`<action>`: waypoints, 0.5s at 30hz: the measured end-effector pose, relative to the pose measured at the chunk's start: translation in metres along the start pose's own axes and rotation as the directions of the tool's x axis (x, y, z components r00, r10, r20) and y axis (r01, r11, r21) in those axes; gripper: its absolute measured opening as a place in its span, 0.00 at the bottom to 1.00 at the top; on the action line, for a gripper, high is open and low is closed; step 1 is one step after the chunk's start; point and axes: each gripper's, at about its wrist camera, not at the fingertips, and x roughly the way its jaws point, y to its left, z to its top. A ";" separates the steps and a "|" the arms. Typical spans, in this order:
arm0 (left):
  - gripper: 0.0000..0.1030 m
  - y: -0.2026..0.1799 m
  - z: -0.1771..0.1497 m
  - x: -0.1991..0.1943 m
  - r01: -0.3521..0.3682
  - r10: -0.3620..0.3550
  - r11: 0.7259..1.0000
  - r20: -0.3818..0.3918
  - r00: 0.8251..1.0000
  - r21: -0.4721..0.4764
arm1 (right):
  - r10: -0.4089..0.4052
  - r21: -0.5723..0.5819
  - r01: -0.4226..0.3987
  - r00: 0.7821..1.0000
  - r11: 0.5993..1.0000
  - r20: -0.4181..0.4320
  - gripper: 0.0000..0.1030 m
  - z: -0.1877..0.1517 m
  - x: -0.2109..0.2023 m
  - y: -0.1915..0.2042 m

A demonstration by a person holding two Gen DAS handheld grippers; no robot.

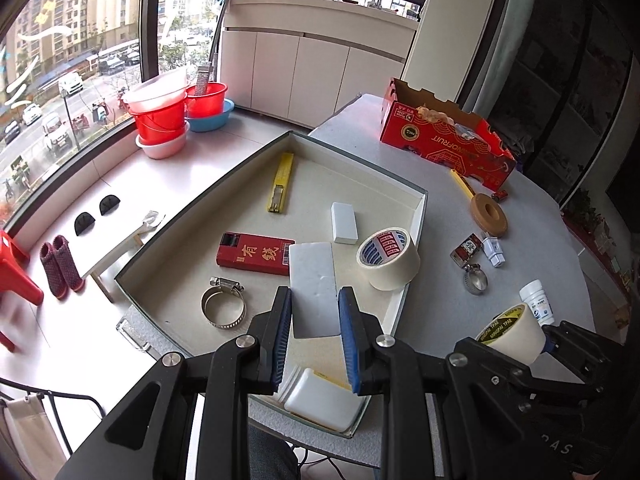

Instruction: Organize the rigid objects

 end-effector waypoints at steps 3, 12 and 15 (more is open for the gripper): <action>0.25 0.003 0.013 0.004 -0.017 0.017 1.000 0.013 1.000 -0.009 | 0.007 0.009 -0.007 1.000 1.000 0.009 0.53 0.013 0.003 -0.005; 0.25 0.015 0.046 0.026 -0.066 0.066 0.998 0.022 0.998 -0.025 | 0.065 0.030 -0.067 0.996 0.997 0.054 0.53 0.065 0.013 -0.011; 0.25 0.015 0.054 0.035 -0.083 0.084 0.996 0.017 0.996 -0.022 | 0.078 0.035 -0.080 0.995 0.996 0.055 0.53 0.082 0.022 -0.007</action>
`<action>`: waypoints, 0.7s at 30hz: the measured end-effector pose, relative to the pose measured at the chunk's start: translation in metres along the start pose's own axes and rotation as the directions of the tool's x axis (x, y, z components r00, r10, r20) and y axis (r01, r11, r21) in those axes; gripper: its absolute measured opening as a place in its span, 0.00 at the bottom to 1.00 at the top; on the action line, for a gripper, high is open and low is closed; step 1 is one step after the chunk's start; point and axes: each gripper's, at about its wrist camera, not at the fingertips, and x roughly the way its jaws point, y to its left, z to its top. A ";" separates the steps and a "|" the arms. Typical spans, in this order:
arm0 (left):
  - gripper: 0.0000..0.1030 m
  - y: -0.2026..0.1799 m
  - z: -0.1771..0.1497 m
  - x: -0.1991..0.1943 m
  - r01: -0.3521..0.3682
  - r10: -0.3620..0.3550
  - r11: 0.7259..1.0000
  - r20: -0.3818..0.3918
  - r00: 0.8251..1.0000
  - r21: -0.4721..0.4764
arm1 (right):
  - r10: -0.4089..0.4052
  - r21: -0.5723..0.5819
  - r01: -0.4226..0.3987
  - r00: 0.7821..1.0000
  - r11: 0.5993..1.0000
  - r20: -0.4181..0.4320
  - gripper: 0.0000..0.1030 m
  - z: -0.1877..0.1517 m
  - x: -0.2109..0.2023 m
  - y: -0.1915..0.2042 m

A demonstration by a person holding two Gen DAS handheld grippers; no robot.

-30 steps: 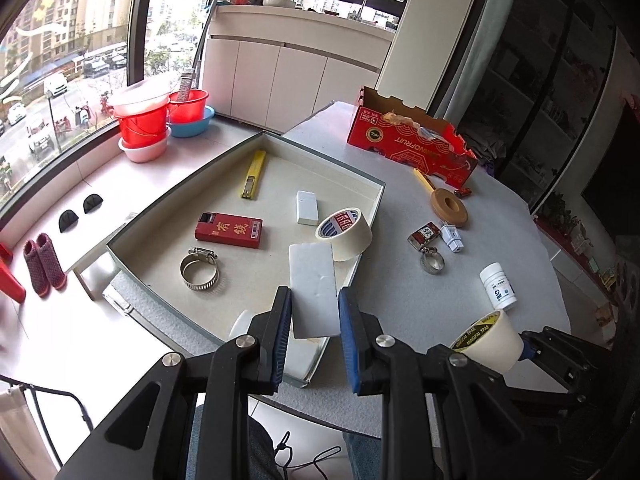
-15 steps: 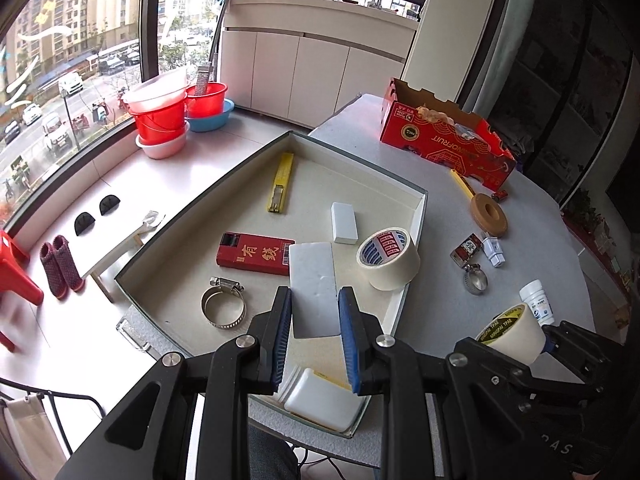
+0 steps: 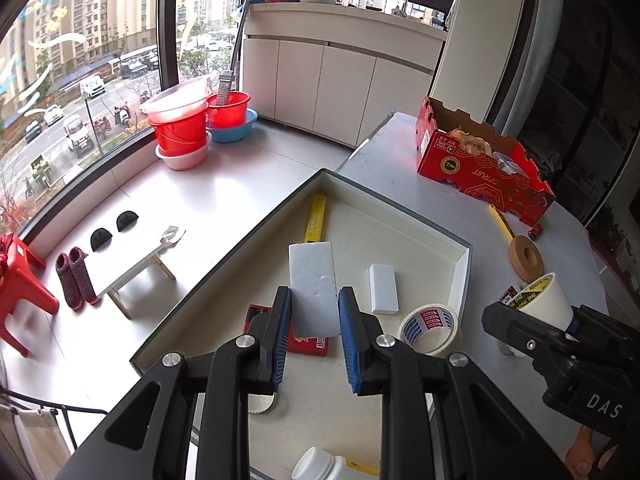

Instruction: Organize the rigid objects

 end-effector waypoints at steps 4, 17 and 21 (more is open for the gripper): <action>0.25 -0.003 0.005 0.012 -0.016 0.016 1.000 -0.007 1.000 0.008 | 0.007 -0.006 -0.007 1.000 1.000 -0.007 0.53 0.014 0.015 0.006; 0.25 -0.009 0.012 0.037 -0.053 0.054 0.998 -0.026 0.998 0.037 | 0.000 0.027 0.001 0.999 1.000 -0.041 0.53 0.030 0.047 -0.001; 0.25 -0.008 0.014 0.045 -0.061 0.063 0.997 -0.035 0.997 0.039 | -0.003 0.032 0.004 0.999 0.999 -0.044 0.53 0.032 0.054 -0.003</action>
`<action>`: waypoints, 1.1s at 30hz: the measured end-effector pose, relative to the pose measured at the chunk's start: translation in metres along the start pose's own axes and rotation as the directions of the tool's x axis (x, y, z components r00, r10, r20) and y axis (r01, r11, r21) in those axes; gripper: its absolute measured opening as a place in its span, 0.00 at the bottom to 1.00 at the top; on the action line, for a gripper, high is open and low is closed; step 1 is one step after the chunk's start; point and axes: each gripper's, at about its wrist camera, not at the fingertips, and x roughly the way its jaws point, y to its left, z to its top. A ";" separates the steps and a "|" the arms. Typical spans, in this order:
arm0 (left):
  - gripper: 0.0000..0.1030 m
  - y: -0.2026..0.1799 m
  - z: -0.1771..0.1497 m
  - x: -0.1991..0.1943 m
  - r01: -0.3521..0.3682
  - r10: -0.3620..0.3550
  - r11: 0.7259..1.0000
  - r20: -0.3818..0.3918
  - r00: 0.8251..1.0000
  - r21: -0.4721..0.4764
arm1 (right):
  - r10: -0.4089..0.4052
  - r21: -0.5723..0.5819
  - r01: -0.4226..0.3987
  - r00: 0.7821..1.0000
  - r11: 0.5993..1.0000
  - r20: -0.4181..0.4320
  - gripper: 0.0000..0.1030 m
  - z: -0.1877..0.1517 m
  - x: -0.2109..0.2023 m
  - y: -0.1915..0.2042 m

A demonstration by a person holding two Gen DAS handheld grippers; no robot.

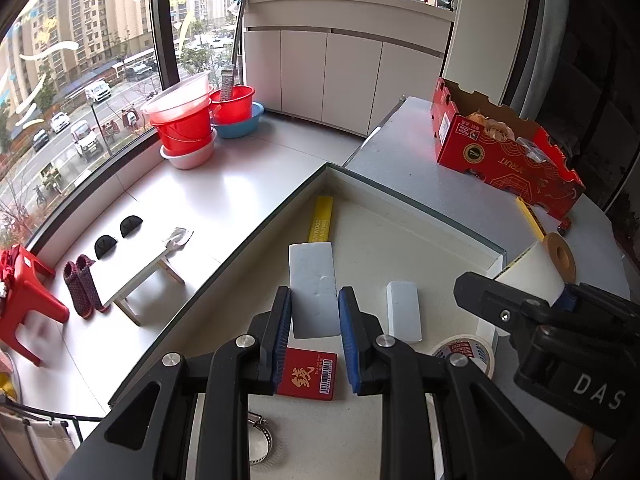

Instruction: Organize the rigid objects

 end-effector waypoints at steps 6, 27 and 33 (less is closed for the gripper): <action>0.25 -0.001 -0.002 0.009 -0.008 0.008 1.000 -0.019 1.000 0.003 | 0.009 0.015 -0.009 1.000 1.000 0.000 0.53 0.003 0.008 -0.002; 0.56 0.002 -0.004 0.030 0.006 -0.006 1.000 -0.073 0.997 0.003 | 0.003 0.028 -0.002 0.999 1.000 -0.053 0.54 0.006 0.036 0.000; 0.90 0.004 -0.008 0.021 -0.033 0.033 0.999 -0.048 0.998 -0.001 | 0.004 0.020 -0.003 1.000 1.000 -0.014 0.92 0.005 0.023 0.000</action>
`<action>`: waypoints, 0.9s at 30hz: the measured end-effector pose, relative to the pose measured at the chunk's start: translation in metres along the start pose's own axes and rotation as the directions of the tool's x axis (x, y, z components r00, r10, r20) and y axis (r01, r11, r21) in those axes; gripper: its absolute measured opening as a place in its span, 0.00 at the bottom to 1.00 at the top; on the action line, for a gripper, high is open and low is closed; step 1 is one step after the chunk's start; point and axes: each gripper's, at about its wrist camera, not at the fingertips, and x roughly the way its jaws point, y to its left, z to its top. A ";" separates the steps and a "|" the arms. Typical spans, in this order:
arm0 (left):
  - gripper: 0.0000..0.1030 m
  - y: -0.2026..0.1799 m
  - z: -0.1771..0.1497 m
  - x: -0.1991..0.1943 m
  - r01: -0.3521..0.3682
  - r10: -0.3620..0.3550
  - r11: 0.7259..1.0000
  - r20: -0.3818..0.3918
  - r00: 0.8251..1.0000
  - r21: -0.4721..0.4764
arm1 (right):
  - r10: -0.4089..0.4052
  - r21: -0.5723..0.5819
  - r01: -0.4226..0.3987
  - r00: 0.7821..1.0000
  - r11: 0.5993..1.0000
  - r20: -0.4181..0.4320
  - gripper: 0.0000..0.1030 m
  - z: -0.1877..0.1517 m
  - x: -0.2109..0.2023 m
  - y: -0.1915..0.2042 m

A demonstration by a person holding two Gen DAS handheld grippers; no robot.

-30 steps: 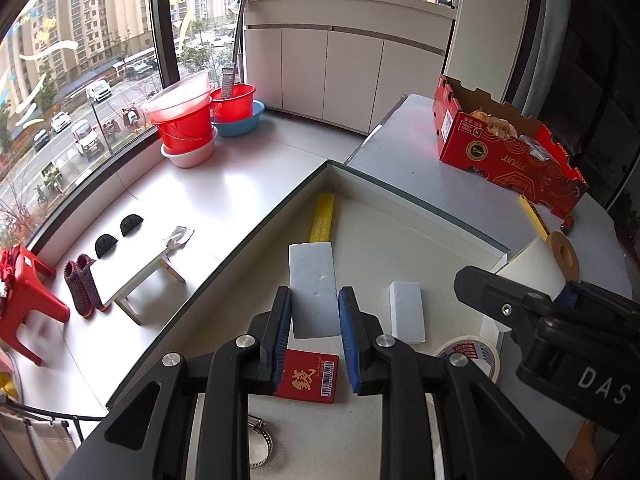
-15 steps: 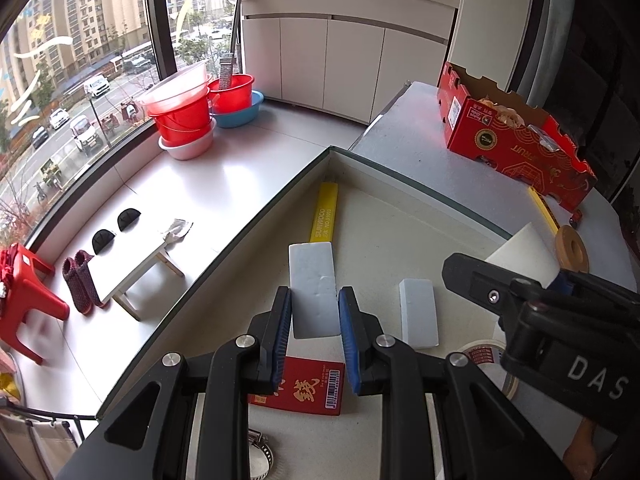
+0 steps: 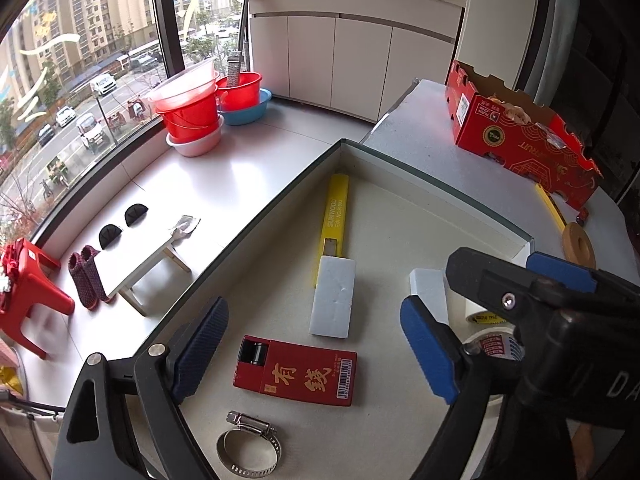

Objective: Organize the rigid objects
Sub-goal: 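Open both grippers to drop the eraser and tape roll into the tray, then move both tools back over the table toward the remaining objects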

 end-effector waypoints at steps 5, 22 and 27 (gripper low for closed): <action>1.00 0.003 -0.004 -0.013 0.034 -0.034 0.999 0.025 0.999 -0.002 | 0.052 0.043 -0.052 0.999 0.998 0.003 1.00 -0.001 -0.011 -0.003; 1.00 -0.027 -0.050 -0.068 0.169 -0.169 0.977 -0.014 0.986 0.127 | 0.105 0.174 -0.100 0.994 0.980 -0.022 1.00 -0.084 -0.077 -0.040; 1.00 -0.047 -0.071 -0.084 0.218 -0.215 0.962 -0.039 0.976 0.167 | -0.033 0.225 0.031 0.999 0.974 0.007 1.00 -0.135 -0.114 -0.080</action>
